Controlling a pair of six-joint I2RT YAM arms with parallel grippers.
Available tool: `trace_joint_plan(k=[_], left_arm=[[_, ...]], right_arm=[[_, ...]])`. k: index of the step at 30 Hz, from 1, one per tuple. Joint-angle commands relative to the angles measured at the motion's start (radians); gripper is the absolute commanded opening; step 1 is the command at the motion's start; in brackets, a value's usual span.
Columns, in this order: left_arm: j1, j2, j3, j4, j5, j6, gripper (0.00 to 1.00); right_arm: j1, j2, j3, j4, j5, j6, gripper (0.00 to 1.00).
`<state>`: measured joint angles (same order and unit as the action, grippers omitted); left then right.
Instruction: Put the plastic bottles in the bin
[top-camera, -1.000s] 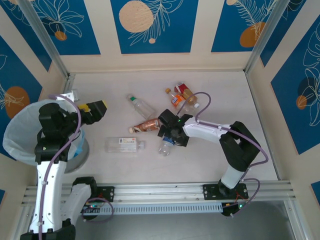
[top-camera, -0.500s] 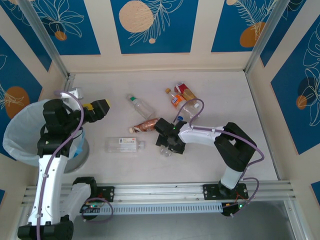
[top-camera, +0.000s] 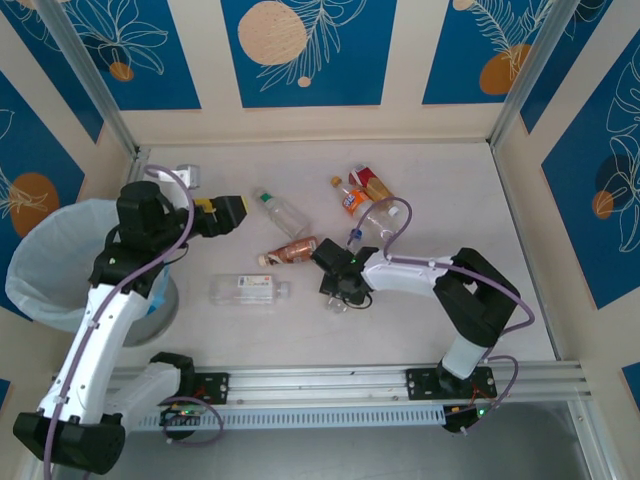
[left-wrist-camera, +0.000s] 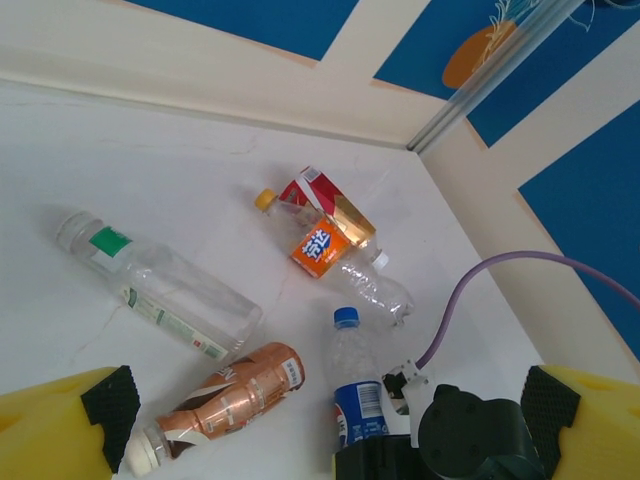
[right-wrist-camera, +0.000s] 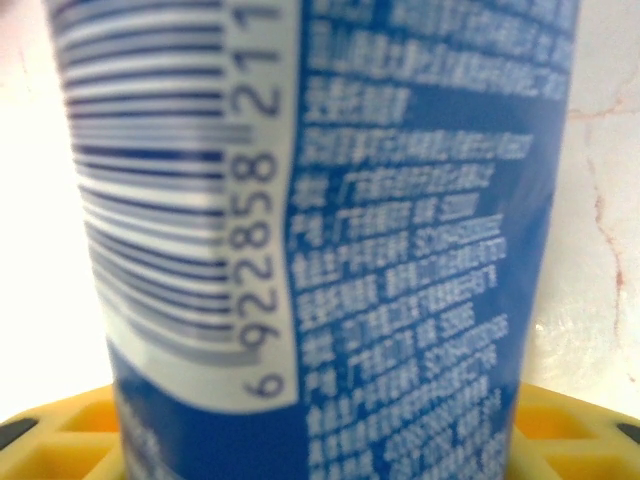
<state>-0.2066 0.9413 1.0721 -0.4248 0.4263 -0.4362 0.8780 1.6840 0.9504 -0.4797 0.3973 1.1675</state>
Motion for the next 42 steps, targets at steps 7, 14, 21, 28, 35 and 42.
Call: trace_joint_plan(k=[7, 14, 21, 28, 35, 42], left_arm=[[-0.068, 0.063, 0.06, 0.057, -0.054, 0.019, 0.99], [-0.105, 0.119, 0.094, 0.07, -0.032, 0.016, 0.99], [-0.144, 0.191, 0.121, 0.086, -0.053, 0.021, 0.99], [-0.172, 0.271, 0.118, 0.116, -0.043, 0.031, 0.99], [-0.219, 0.354, 0.124, 0.147, -0.019, 0.028, 0.99], [-0.258, 0.423, 0.137, 0.199, 0.049, 0.008, 0.99]], right_arm=[[0.001, -0.052, -0.057, -0.008, 0.106, -0.105, 0.43], [0.003, -0.17, -0.096, 0.043, 0.183, -0.158, 0.41], [0.001, -0.301, -0.143, 0.186, 0.218, -0.254, 0.41], [-0.052, -0.386, -0.211, 0.422, 0.075, -0.412, 0.41], [-0.12, -0.403, -0.231, 0.62, -0.15, -0.599, 0.41], [-0.15, -0.379, -0.179, 0.697, -0.353, -0.695, 0.42]])
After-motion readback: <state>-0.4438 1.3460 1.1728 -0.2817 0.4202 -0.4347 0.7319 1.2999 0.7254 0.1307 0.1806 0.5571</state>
